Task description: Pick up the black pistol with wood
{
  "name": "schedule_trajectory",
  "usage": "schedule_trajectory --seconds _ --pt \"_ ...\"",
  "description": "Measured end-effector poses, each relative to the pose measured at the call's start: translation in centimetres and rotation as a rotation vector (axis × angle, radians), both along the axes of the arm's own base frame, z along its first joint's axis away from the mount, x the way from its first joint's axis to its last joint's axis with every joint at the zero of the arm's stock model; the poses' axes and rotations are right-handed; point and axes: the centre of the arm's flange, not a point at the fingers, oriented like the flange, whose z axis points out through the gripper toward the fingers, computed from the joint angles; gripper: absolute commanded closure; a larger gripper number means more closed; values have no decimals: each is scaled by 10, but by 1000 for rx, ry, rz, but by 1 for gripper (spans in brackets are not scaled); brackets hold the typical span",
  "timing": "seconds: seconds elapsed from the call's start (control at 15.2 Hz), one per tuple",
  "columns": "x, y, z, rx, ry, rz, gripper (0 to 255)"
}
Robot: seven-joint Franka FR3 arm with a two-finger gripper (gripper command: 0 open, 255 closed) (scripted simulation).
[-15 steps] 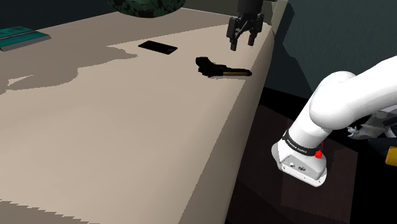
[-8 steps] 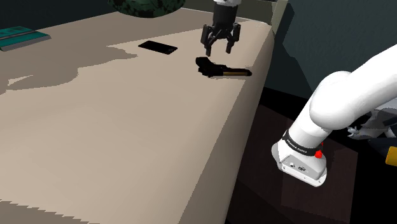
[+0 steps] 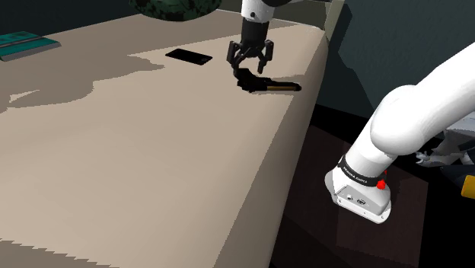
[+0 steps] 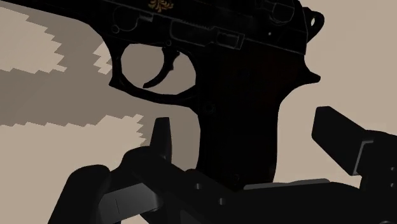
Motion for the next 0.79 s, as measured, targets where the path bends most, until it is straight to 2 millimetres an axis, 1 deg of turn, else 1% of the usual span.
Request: schedule_trajectory --seconds 0.13,0.2,0.79 --pt "0 -1 -8 0 0 0 0" --pt "0 -1 -11 0 0 0 255" --pt "1 -3 -13 0 -3 -1 255"
